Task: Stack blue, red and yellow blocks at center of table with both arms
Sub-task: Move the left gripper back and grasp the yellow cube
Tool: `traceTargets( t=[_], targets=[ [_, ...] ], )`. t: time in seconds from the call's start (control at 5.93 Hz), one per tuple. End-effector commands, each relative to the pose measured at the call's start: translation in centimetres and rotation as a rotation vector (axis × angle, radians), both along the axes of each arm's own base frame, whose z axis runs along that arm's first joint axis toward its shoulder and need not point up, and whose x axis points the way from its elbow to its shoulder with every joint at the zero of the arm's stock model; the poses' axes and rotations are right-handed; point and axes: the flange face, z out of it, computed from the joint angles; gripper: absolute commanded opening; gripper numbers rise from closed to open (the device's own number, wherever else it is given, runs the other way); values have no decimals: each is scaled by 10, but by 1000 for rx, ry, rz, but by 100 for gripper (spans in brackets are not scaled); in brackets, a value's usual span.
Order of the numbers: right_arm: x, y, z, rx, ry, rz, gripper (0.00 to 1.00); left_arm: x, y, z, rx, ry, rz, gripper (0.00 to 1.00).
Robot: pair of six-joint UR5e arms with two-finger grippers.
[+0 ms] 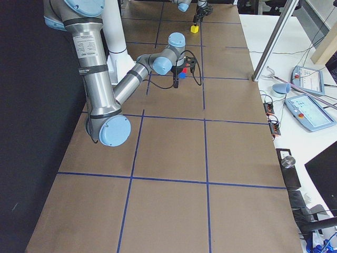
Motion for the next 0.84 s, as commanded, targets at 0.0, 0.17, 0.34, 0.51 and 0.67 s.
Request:
traceTargets(
  t=[0.0, 0.17, 0.34, 0.51, 0.67],
  targets=[
    [-3, 1, -1, 0, -1, -5, 100, 0, 12, 22, -68, 46, 21, 100],
    [-3, 1, -3, 2, -4, -5, 100, 0, 11, 24, -74, 44, 20, 100],
    [-4, 2, -4, 4, -6, -6, 100, 2, 10, 31, -87, 38, 20, 100],
    [-5, 2, -4, 3, -5, -8, 100, 3, 9, 38, -76, 43, 22, 100],
    [-6, 3, -4, 3, -5, -11, 100, 5, 7, 50, -65, 50, 20, 100]
  ],
)
